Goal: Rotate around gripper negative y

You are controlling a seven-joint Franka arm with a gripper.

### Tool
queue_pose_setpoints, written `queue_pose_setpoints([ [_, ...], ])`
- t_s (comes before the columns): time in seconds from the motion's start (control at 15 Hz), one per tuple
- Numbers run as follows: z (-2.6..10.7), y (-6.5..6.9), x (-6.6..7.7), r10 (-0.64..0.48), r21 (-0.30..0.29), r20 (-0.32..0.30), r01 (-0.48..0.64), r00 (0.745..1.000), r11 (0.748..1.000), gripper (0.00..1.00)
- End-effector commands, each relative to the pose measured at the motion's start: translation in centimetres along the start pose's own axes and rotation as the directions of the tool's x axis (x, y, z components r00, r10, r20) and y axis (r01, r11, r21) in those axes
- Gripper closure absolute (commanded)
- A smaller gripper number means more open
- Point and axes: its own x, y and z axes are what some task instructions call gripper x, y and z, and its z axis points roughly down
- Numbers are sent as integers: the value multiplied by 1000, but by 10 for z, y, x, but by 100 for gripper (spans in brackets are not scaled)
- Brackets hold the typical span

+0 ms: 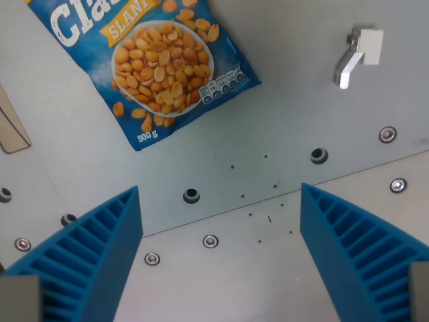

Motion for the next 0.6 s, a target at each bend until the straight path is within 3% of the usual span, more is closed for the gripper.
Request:
queue_pose_setpoints([
  [0.07, -2, 0, 0, 0, 1, 8, 0, 1000, 1000, 0],
  [0.6, -2, 0, 0, 0, 1, 114, 0, 993, 1000, 0],
])
